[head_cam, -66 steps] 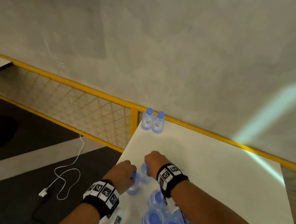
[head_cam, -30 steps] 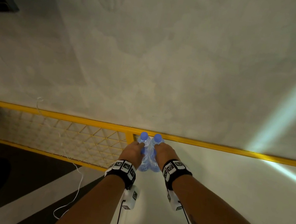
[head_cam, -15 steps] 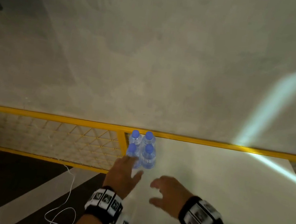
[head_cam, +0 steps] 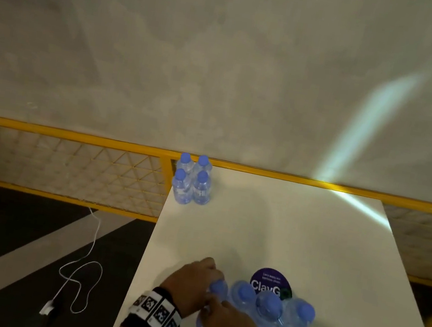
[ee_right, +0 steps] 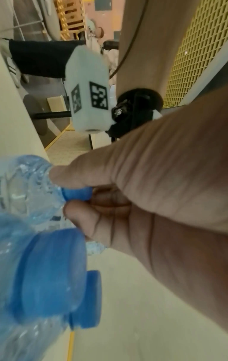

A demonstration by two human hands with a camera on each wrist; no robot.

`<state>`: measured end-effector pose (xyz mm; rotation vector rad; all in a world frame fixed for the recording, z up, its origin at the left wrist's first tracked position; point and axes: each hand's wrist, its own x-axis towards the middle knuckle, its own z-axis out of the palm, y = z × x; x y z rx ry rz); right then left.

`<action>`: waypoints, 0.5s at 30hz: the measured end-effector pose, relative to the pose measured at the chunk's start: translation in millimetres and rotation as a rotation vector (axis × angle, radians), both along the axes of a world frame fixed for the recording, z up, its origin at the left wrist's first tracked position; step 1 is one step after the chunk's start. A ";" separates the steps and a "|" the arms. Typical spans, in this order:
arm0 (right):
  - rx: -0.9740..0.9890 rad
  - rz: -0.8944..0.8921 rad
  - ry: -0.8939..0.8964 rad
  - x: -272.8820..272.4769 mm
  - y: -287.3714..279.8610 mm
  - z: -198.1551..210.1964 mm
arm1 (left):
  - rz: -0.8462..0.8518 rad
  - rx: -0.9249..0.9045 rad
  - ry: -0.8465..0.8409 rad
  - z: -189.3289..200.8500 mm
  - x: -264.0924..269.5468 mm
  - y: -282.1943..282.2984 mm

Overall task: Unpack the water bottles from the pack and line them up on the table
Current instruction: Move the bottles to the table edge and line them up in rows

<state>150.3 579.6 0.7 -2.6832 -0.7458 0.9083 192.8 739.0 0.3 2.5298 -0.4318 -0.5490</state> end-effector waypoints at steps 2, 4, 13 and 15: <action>0.004 -0.034 -0.061 7.1 -0.9 25.9 | -0.002 0.008 -0.006 1.9 -0.7 -1.7; 0.077 -0.048 -0.139 11.4 3.9 29.8 | 0.001 0.010 0.014 0.8 -2.2 -1.9; 0.083 0.117 -0.045 47.2 -8.0 72.0 | 0.048 -0.016 -0.092 14.8 36.5 14.4; 0.118 0.082 -0.125 68.6 -8.4 83.6 | 0.063 -0.026 -0.162 28.7 61.9 21.1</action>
